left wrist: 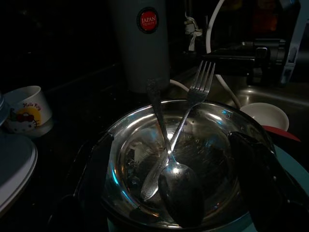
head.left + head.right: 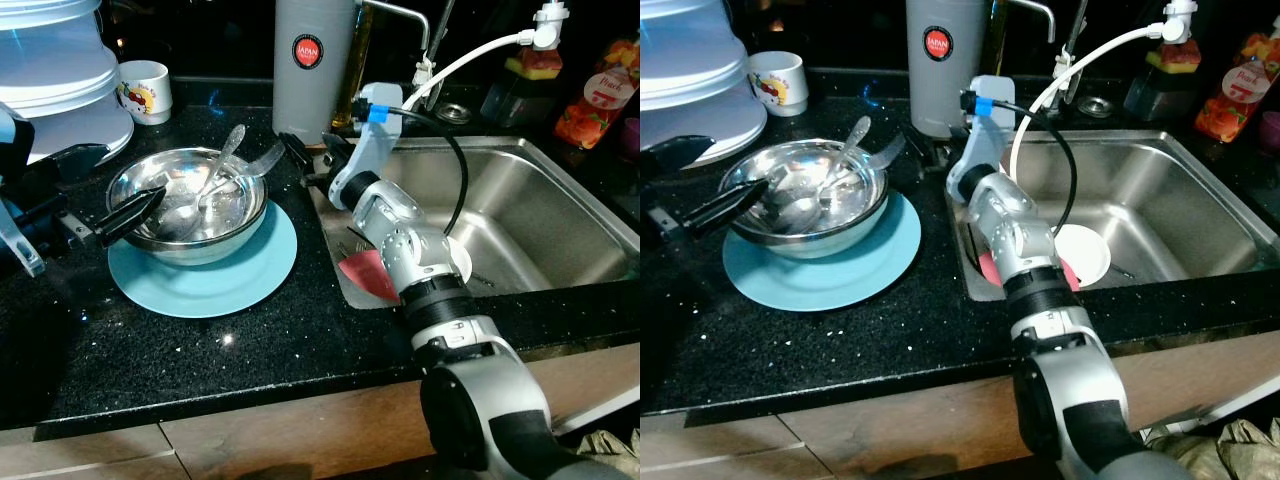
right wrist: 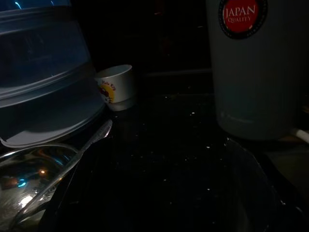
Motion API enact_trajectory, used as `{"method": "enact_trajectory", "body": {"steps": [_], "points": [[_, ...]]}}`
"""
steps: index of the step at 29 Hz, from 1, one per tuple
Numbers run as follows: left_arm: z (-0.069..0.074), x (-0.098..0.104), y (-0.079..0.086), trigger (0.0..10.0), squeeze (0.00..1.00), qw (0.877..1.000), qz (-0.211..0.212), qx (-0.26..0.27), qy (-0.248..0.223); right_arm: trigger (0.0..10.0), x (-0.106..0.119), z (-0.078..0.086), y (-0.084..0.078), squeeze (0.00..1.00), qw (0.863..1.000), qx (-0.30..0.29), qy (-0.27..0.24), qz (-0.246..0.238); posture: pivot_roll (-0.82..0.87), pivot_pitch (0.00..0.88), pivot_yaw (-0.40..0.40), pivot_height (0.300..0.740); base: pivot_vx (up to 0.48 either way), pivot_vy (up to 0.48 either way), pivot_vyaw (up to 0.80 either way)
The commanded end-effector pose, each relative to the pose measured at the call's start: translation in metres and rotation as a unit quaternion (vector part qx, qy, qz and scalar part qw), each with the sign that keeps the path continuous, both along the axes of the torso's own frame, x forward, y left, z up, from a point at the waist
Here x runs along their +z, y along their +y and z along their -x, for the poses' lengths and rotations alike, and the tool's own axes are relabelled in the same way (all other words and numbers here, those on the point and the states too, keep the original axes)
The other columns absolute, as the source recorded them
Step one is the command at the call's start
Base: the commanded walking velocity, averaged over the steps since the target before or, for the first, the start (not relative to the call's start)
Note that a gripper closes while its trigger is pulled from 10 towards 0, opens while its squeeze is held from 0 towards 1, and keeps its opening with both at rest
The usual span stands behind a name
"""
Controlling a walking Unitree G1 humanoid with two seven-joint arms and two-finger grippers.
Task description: Kitchen organization
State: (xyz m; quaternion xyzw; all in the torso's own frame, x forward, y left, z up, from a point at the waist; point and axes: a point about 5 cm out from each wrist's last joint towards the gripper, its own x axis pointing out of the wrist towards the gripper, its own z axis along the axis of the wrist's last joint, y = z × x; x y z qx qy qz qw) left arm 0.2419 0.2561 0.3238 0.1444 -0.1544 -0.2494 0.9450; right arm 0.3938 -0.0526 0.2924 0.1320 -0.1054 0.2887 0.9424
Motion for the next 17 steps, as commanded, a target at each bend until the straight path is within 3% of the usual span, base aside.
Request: {"method": "enact_trajectory", "body": {"steps": [1, 7, 13, 17], "points": [[0.002, -0.001, -0.001, 10.0, 0.00, 1.000, -0.006, -0.003, 0.003, 10.0, -0.006, 0.001, 0.002, 0.00, 1.000, -0.001, 0.011, 0.008, 0.05, 0.138, -0.115, 0.740, 0.000, 0.000, 0.00], [0.002, 0.000, 0.000, 10.0, 0.00, 1.000, -0.004, -0.003, 0.003, 10.0, -0.006, 0.002, 0.004, 0.00, 1.000, -0.001, 0.024, -0.011, 0.05, 0.138, -0.115, 0.740, 0.000, 0.000, 0.00], [0.003, -0.002, 0.001, 10.0, 0.00, 1.000, -0.010, 0.000, 0.005, 10.0, 0.001, -0.004, -0.012, 0.00, 0.996, -0.060, 0.033, -0.053, 0.05, 0.129, -0.119, 0.740, 0.000, 0.000, 0.00], [0.002, -0.002, 0.001, 10.0, 0.00, 1.000, -0.011, -0.002, 0.005, 10.0, 0.002, -0.004, -0.012, 0.00, 0.994, -0.043, 0.062, -0.076, 0.05, 0.123, -0.117, 0.740, 0.000, 0.000, 0.00]]}}
